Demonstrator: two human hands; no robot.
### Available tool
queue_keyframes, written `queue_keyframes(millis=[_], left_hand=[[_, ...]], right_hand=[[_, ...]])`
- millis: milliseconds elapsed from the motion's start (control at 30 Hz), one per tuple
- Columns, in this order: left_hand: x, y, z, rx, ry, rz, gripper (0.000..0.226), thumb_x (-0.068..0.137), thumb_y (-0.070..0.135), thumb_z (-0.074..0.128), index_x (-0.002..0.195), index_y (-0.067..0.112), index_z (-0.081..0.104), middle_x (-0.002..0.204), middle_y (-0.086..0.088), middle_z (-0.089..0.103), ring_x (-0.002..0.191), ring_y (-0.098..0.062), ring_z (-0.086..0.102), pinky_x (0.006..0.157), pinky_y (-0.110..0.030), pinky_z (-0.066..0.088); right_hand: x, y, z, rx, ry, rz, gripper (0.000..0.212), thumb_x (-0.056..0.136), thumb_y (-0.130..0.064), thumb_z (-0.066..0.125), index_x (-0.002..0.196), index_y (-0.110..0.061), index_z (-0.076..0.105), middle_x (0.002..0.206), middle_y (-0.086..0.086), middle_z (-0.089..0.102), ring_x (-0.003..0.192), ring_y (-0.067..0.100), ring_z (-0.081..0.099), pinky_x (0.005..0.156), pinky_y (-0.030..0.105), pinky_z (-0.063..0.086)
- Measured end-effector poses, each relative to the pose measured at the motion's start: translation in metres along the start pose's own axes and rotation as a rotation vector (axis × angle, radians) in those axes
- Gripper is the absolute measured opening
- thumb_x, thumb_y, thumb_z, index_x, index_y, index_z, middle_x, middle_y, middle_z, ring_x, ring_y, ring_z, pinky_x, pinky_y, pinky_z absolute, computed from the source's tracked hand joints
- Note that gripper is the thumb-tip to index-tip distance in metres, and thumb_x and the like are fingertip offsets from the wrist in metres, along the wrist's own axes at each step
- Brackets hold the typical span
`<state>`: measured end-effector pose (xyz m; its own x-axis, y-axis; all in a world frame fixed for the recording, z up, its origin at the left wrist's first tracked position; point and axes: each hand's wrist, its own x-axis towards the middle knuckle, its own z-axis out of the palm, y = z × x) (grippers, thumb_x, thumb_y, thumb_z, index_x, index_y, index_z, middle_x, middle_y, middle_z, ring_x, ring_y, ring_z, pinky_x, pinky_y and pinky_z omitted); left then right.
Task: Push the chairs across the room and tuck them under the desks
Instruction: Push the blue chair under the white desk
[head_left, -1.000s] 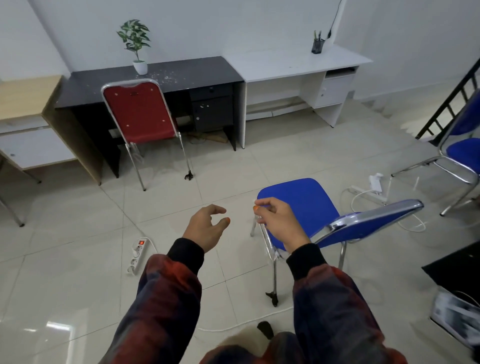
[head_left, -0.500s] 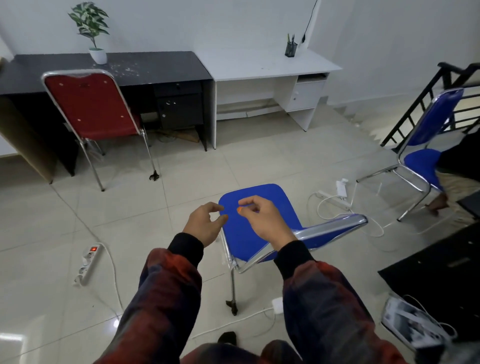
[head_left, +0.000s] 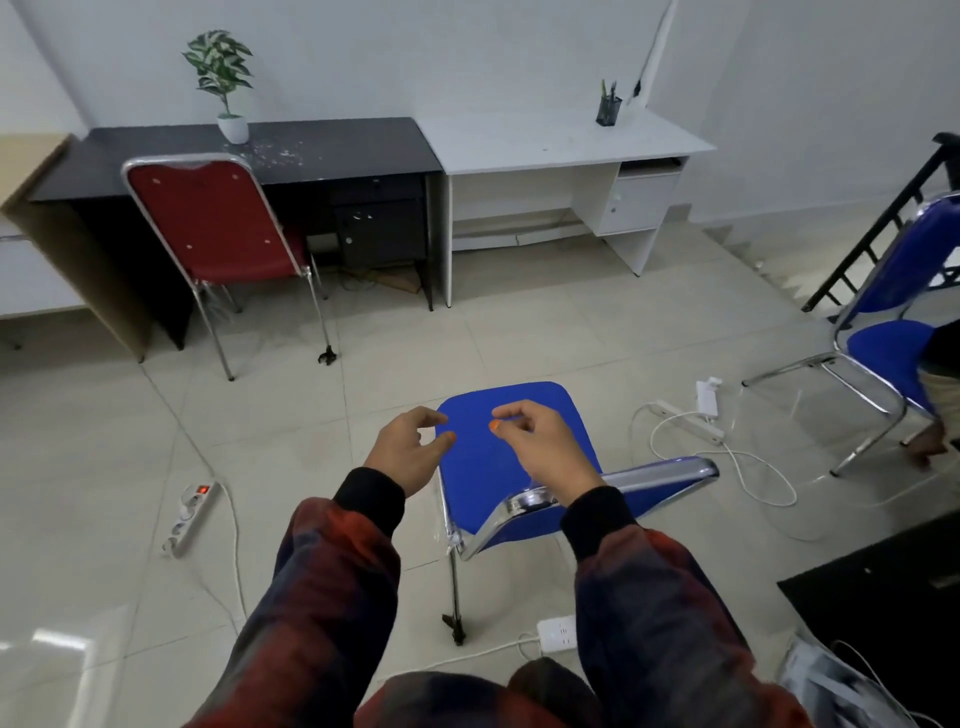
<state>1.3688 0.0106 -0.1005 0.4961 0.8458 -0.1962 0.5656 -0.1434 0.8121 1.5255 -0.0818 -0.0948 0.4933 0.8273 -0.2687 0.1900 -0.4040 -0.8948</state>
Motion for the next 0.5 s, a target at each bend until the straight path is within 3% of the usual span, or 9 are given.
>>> queue_keyframes(millis=[300,433,500], left_hand=[[-0.036,0.019,0.041,-0.043,0.119,-0.126,0.03,0.093,0.025,0.06,0.122,0.016,0.059,0.131,-0.001,0.056,0.109,-0.016,0.051,0.089,-0.025,0.04],[-0.048,0.043,0.082,-0.026,0.094,-0.105,0.033,0.093,0.024,0.06,0.124,0.014,0.058,0.132,-0.002,0.056,0.116,-0.018,0.052,0.098,-0.028,0.042],[-0.053,0.055,0.106,-0.009,0.064,-0.087,0.036,0.094,0.025,0.059,0.128,0.013,0.055,0.135,-0.001,0.054,0.12,-0.016,0.05,0.098,-0.025,0.04]], right_hand=[[0.003,0.02,-0.041,-0.181,-0.216,-0.046,0.025,0.097,-0.03,0.062,0.121,-0.021,0.063,0.099,-0.006,0.06,0.089,0.004,0.056,0.069,0.015,0.042],[0.008,0.051,-0.085,-0.401,-0.161,0.007,0.031,0.096,-0.037,0.06,0.124,-0.023,0.059,0.113,-0.003,0.062,0.104,0.016,0.058,0.092,0.032,0.048],[0.011,0.072,-0.108,-0.614,-0.126,0.064,0.035,0.094,-0.048,0.056,0.122,-0.027,0.059,0.118,-0.004,0.063,0.112,0.02,0.056,0.105,0.04,0.039]])
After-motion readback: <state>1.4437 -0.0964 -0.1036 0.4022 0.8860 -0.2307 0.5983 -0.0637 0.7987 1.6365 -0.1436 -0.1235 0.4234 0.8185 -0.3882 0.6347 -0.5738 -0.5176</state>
